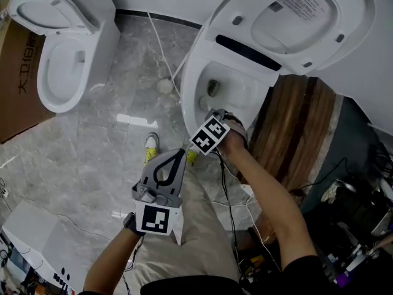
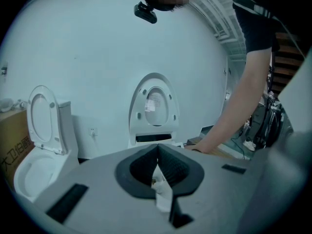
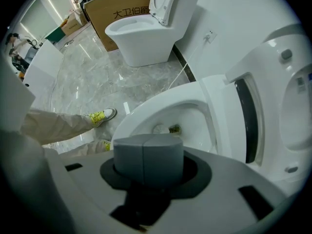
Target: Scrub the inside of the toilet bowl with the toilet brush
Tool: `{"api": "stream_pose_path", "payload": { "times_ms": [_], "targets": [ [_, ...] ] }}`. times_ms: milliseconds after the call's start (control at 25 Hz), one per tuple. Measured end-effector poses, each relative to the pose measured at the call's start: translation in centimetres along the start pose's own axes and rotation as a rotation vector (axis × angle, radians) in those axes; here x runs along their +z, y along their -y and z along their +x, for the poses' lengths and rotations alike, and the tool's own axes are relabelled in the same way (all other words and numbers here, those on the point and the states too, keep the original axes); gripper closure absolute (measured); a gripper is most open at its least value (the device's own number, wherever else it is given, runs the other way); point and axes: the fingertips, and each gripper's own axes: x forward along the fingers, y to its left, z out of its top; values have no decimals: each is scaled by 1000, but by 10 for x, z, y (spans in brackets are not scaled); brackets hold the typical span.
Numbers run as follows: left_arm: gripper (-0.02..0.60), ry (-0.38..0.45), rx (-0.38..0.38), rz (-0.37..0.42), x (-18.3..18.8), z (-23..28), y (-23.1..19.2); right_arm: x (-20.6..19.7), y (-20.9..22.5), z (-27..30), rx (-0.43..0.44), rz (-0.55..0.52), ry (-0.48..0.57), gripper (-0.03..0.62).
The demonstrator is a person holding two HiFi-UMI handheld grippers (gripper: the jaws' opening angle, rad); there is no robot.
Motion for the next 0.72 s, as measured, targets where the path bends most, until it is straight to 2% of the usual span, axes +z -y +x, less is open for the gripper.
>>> {"api": "stream_pose_path", "payload": {
  "times_ms": [720],
  "targets": [
    [571,-28,27,-9,-3,11,-8,15,36,5,-29,-4,94,441]
  ]
}}
